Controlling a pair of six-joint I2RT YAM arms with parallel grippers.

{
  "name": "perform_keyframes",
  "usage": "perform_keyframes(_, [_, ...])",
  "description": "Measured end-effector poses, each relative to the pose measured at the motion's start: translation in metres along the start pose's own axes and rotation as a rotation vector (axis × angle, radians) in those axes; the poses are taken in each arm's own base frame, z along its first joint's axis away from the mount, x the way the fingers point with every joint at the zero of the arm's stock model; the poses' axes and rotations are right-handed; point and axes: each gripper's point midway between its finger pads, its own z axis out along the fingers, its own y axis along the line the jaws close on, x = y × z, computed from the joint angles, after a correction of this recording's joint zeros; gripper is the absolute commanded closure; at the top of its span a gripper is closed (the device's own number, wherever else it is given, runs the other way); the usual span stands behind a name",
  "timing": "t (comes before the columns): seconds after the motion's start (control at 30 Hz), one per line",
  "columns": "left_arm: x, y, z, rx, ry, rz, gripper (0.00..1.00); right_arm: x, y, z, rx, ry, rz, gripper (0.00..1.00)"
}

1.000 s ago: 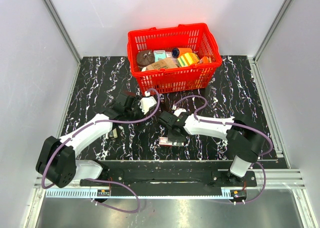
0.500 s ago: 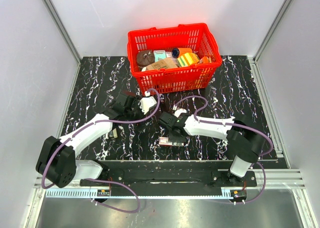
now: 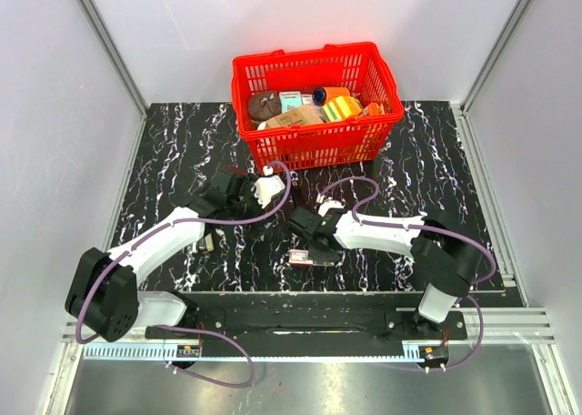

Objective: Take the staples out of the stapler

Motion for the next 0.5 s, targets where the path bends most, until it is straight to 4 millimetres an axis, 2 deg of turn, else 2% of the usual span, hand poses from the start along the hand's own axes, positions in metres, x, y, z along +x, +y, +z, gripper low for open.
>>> perform_keyframes(0.3, [0.0000, 0.0000, 0.0000, 0.000, 0.000, 0.000, 0.03, -0.0025, -0.0013, 0.0006, 0.008, -0.016, -0.001, 0.79])
perform_keyframes(0.5, [0.0000, 0.0000, 0.0000, 0.000, 0.000, 0.001, 0.03, -0.0028, -0.0016, 0.0002, 0.011, -0.022, -0.005, 0.82])
